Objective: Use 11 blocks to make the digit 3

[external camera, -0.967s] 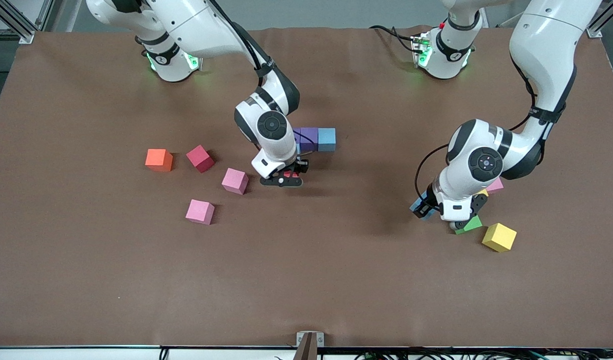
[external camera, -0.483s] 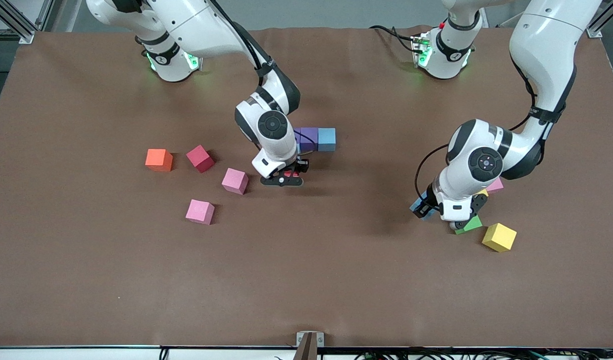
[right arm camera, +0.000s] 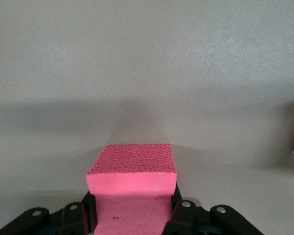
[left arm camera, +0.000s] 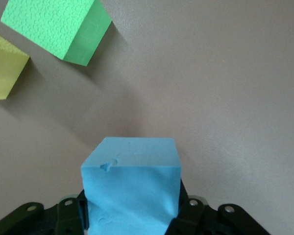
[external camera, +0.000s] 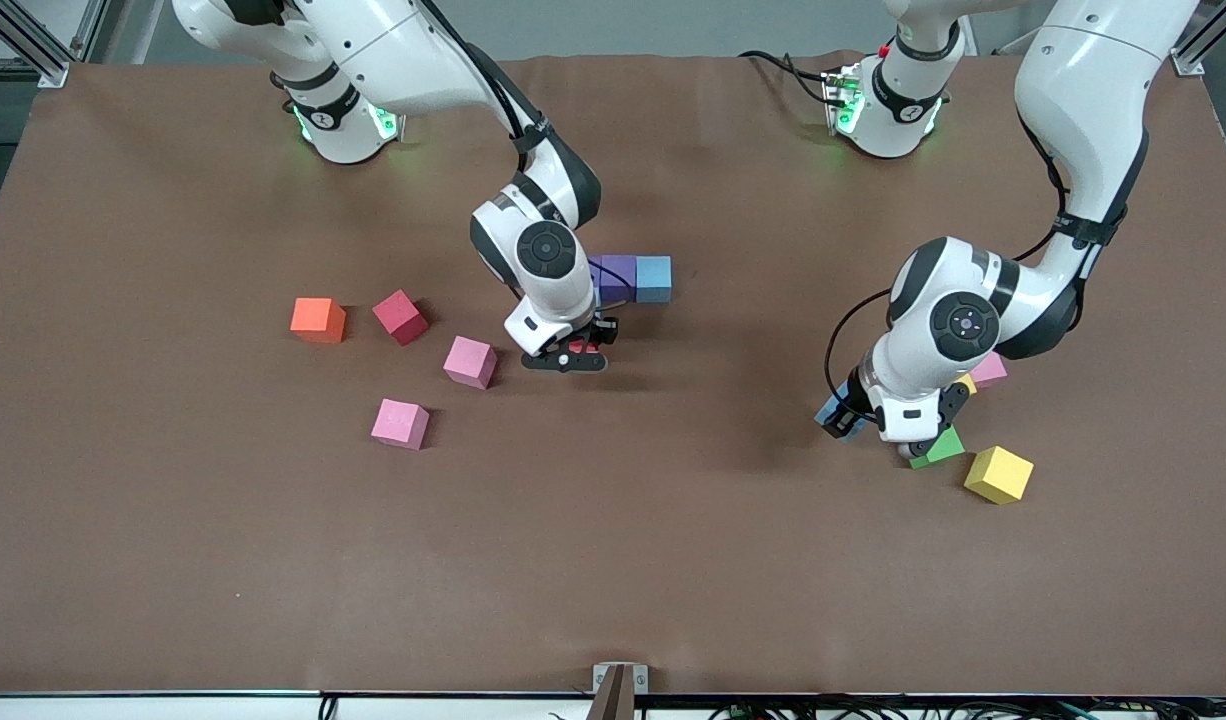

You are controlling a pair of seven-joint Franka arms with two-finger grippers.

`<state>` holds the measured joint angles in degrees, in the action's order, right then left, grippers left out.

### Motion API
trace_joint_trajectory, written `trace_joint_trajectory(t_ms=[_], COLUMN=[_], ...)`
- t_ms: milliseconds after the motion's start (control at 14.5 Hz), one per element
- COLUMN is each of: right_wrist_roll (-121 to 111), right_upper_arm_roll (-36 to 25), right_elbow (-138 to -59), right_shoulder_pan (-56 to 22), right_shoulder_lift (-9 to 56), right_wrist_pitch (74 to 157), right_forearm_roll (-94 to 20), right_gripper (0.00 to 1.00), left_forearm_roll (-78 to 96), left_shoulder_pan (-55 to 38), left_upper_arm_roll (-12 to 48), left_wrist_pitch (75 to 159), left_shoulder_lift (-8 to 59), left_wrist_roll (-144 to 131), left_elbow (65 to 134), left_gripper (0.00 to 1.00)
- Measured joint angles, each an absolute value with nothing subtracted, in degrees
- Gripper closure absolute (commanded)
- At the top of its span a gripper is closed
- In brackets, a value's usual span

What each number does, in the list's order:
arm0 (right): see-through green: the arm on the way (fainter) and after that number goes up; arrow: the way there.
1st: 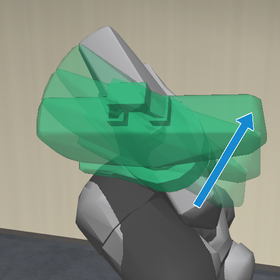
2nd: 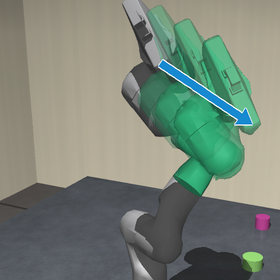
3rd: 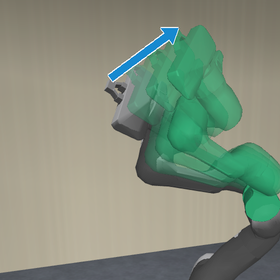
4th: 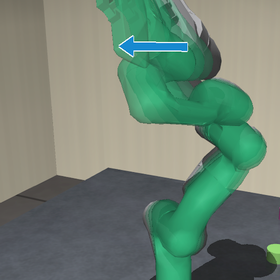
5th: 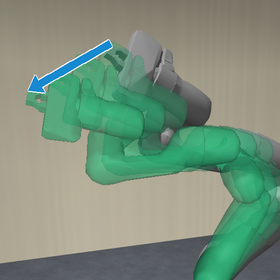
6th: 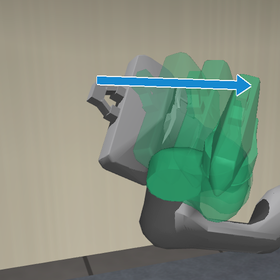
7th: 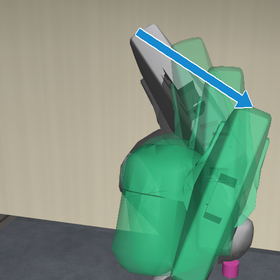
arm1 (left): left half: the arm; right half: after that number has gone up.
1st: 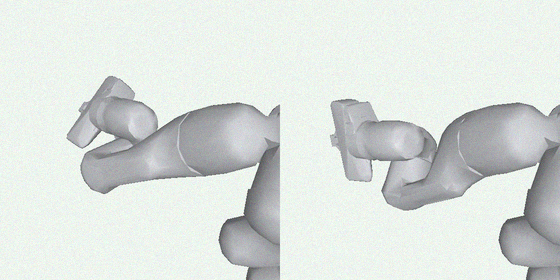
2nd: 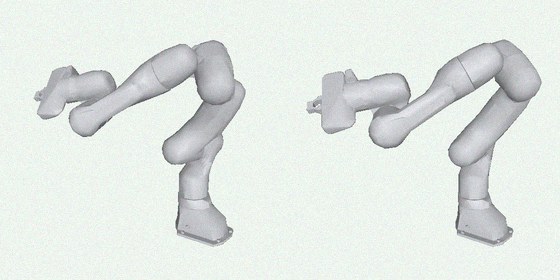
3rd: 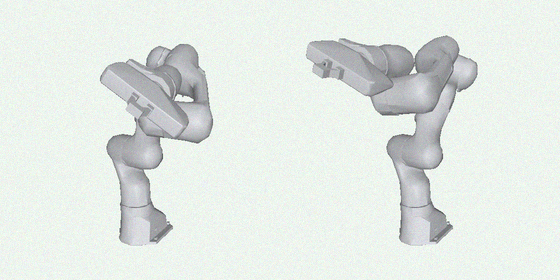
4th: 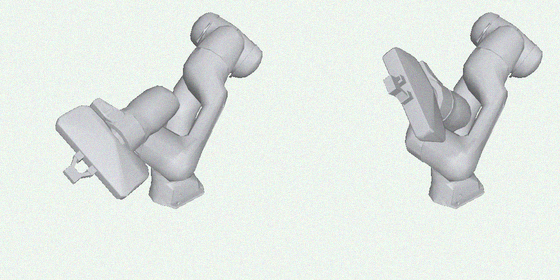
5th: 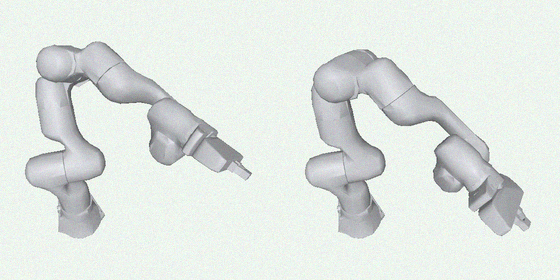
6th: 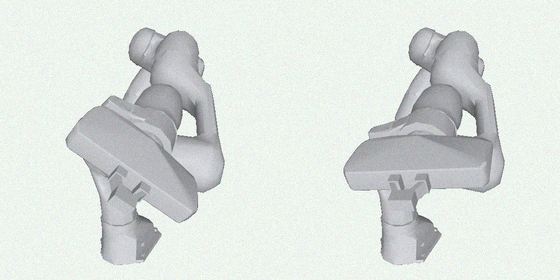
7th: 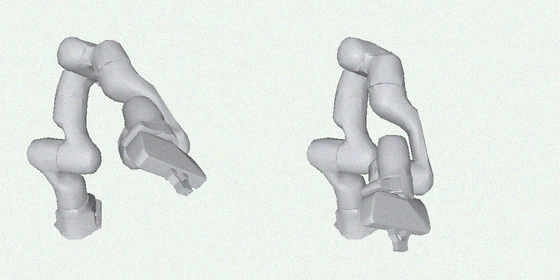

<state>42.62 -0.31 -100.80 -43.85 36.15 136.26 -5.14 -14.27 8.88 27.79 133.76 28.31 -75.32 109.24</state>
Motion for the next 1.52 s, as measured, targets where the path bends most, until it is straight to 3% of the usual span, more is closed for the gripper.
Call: trace_joint_trajectory(t_ms=[69, 207, 898, 1174, 1519], right_wrist_roll=[42.6, 42.6, 42.8, 42.8, 42.1], right_upper_arm_roll=[-0.3, -0.3, -0.6, -1.6, -2.0], right_elbow=[-100.8, -100.8, -99.2, -98.7, -106.2], right_shoulder_pan=[-43.9, -43.9, -43.8, -41.0, -33.3], right_shoulder_lift=[36.1, 36.1, 36.0, 30.8, 24.9], right_wrist_pitch=[136.2, 136.2, 132.7, 127.4, 127.5], right_forearm_roll=[-5.1, -5.1, -5.2, -5.2, -4.9], right_gripper=[0.74, 0.0, 0.0, 0.0, 0.0], left_forearm_roll=[-14.3, -14.3, -18.7, -24.9, -25.5], left_shoulder_pan=[8.4, 7.6, 1.6, -0.8, -7.3], left_upper_arm_roll=[27.8, 27.8, 27.7, 27.7, 27.8], left_wrist_pitch=[133.8, 133.8, 134.5, 135.4, 135.4], left_shoulder_lift=[28.3, 28.3, 32.5, 36.4, 37.9], left_wrist_roll=[-76.7, -80.0, -110.2, -129.0, -140.5], left_elbow=[109.1, 109.1, 107.0, 102.7, 99.2], left_gripper=[0.59, 0.59, 0.59, 0.59, 0.59])
